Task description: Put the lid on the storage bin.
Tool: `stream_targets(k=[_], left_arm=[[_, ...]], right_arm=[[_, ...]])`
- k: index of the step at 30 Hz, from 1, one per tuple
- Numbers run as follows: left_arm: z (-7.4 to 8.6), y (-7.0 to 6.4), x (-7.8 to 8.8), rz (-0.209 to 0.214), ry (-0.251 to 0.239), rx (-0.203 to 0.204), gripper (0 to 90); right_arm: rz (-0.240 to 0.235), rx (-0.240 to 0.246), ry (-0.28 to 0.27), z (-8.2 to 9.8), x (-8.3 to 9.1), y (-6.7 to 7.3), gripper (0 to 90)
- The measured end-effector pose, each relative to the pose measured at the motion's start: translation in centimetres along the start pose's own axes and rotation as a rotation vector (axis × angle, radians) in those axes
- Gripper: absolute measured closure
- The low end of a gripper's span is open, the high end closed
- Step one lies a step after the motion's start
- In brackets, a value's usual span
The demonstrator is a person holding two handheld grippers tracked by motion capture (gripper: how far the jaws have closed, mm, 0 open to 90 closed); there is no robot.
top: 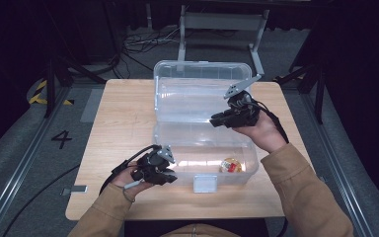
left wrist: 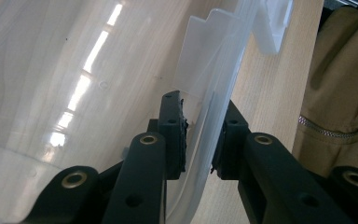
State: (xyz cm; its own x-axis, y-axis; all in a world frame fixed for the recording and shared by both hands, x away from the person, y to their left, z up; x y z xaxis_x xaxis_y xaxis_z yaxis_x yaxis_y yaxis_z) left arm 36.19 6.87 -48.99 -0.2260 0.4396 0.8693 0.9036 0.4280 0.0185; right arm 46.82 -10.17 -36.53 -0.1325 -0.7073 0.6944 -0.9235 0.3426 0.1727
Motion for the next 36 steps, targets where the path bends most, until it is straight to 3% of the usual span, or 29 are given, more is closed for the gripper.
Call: stream_targets(k=[15,36], left_arm=[[0.0,0.0,0.0,0.0,0.0,-0.001,76.7],[0.0,0.0,0.0,0.005,0.003,0.01,76.4]], right_arm=[[-0.016,0.023,0.01,1.1,0.2,1.8,79.6],[-0.026,0.045,0.023,2.2,0.1,3.1,79.8]])
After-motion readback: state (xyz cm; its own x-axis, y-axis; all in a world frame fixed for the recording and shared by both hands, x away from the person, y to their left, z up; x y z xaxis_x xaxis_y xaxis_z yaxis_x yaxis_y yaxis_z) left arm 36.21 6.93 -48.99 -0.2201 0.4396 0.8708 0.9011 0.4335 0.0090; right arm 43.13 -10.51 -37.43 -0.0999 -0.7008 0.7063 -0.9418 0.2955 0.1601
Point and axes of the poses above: each handheld gripper's, and its own axes: x roughly backward along the jaws, z roughly out of its underside, y roughly to its left, the point moved 9 cm from there along -x, roughly forward along the jaws, and after that the axes turned 9 degrees about -z, right-handed, at the moved point
